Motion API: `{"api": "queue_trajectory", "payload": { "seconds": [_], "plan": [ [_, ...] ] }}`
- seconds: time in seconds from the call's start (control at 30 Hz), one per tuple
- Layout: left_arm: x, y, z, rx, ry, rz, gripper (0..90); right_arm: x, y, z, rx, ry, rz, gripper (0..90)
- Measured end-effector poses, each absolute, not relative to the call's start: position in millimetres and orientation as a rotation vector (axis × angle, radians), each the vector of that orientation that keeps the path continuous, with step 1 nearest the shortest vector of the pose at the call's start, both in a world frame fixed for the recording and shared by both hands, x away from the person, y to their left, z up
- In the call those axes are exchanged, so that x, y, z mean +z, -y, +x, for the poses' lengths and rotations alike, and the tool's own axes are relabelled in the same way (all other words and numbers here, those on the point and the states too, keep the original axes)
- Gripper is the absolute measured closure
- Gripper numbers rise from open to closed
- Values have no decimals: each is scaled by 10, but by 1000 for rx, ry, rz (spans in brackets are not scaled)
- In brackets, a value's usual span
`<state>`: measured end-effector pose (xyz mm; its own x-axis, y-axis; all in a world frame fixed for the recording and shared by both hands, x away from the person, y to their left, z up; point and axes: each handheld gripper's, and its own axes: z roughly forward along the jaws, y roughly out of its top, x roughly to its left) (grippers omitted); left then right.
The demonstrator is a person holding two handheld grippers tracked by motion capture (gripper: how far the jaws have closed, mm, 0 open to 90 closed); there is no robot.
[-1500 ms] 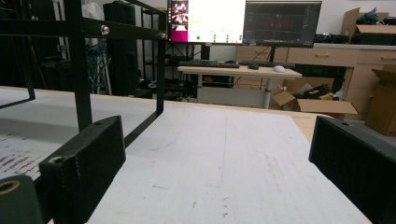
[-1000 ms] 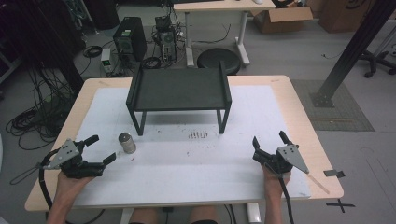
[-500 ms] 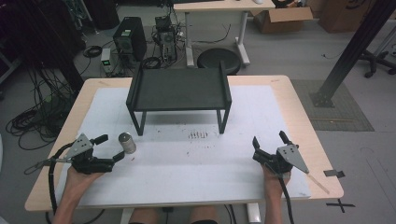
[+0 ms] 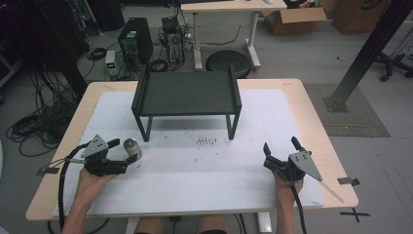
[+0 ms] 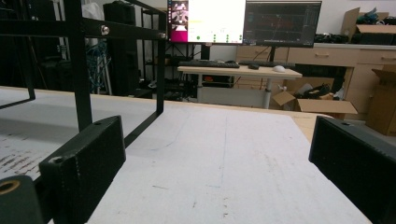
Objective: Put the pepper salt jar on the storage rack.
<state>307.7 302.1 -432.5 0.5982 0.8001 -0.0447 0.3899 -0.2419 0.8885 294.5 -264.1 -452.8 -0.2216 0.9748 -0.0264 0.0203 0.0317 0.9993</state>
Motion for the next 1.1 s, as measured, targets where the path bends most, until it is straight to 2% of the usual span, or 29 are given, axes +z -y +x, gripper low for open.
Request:
{"api": "queue_trajectory", "payload": {
  "seconds": [0.2, 0.8, 1.1],
  "plan": [
    [-4344, -3017, 3094, 528, -978, 1867, 116, -4528, 2640, 2945, 1338, -1405, 1093, 33],
    [-4369, -3002, 3113, 537, -952, 1878, 346, -4528, 2640, 2945, 1337, -1404, 1094, 33],
    [-4371, -2994, 3124, 541, -950, 1859, 416, -4528, 2640, 2945, 1337, -1404, 1094, 33]
  ]
}}
